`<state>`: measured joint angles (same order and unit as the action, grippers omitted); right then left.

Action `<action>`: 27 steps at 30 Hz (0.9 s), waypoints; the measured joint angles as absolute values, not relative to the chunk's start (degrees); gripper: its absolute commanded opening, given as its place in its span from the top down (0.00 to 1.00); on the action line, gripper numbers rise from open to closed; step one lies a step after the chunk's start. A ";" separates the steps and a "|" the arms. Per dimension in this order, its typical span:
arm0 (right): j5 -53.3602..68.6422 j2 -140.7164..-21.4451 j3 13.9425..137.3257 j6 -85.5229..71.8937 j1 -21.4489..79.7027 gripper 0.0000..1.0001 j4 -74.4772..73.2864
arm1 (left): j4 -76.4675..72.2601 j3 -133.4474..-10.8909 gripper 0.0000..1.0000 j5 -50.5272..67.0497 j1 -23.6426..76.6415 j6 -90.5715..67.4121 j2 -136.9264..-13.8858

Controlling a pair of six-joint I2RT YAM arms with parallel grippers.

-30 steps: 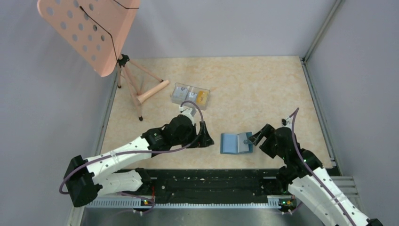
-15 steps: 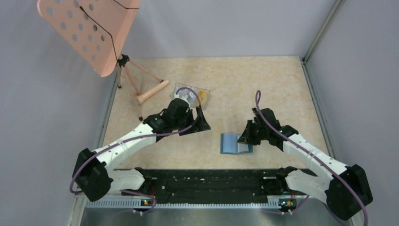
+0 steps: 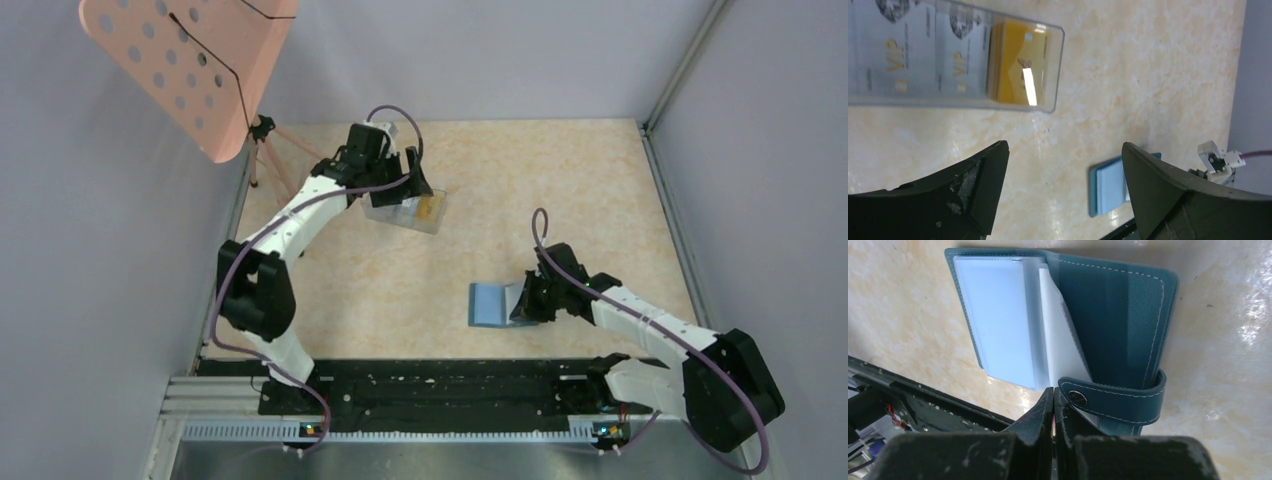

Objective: Put the credit cards into the card holder
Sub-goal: Open the card holder at the center of the board, then move the storage box to the center of the board.

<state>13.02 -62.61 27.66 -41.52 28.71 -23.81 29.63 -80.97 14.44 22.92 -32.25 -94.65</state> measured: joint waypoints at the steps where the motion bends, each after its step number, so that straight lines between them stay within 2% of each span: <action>1: 12.69 -62.98 27.68 -41.45 28.71 0.98 -23.81 | 30.02 -83.42 0.12 15.07 22.33 -31.11 -97.21; 7: 11.42 -66.54 30.15 -39.97 28.71 0.98 -24.34 | 34.68 -96.92 0.14 17.87 20.05 -25.91 -111.37; 13: 12.10 -67.18 33.67 -39.64 28.71 0.96 -24.40 | 37.82 -105.19 0.15 18.39 19.59 -23.03 -120.90; 27: 14.79 -66.54 39.55 -42.61 28.71 0.92 -22.22 | 39.72 -106.63 0.12 24.71 19.46 -20.73 -128.42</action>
<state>14.79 -66.54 39.55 -42.61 28.71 -22.22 39.72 -106.63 24.71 19.46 -20.73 -128.42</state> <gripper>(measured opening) 0.077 0.878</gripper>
